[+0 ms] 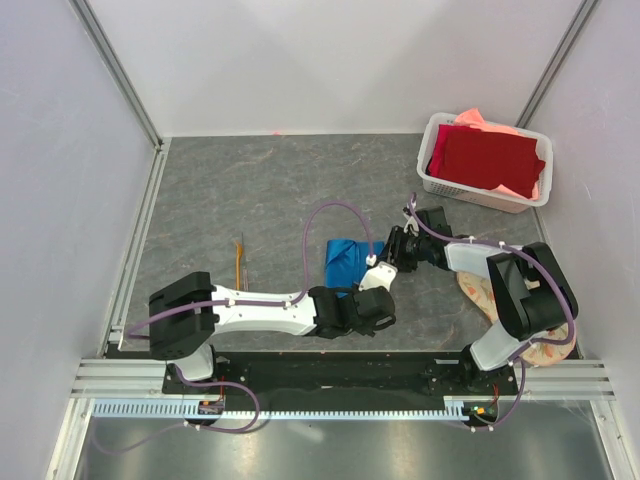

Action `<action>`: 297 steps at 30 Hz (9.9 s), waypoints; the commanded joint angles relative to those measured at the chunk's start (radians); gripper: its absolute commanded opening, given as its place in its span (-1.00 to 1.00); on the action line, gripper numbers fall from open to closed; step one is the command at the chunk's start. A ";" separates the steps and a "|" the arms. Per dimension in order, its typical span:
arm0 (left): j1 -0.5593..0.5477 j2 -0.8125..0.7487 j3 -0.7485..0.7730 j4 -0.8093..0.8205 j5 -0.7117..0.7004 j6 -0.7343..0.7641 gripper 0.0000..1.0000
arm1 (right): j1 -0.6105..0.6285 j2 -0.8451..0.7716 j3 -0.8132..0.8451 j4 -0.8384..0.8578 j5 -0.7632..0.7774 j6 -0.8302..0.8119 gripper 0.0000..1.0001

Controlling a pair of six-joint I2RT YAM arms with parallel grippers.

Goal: Fold the napkin into a case and place the utensils inside
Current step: Pick up the 2/3-rectangle-folded napkin at the center of the board, then fold the 2/3-rectangle-folded napkin at the center of the board, then stuff the top corner of the smaller-rectangle-folded napkin at the center of the board.

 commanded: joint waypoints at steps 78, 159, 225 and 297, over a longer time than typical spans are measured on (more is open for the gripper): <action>0.523 0.100 -0.099 0.365 0.401 0.002 -0.96 | 0.119 -0.181 -0.007 -0.086 0.199 0.058 -1.00; 0.514 -0.179 -0.311 0.296 0.530 -0.062 0.30 | 0.468 0.019 0.128 -0.072 0.555 0.383 -0.46; 0.469 -0.050 -0.300 0.257 0.406 -0.055 -0.58 | 0.257 -0.122 0.093 -0.053 0.418 0.225 -0.05; 0.518 0.223 0.192 0.102 0.097 0.353 -0.72 | 0.255 -0.015 0.186 0.006 0.262 0.191 -1.00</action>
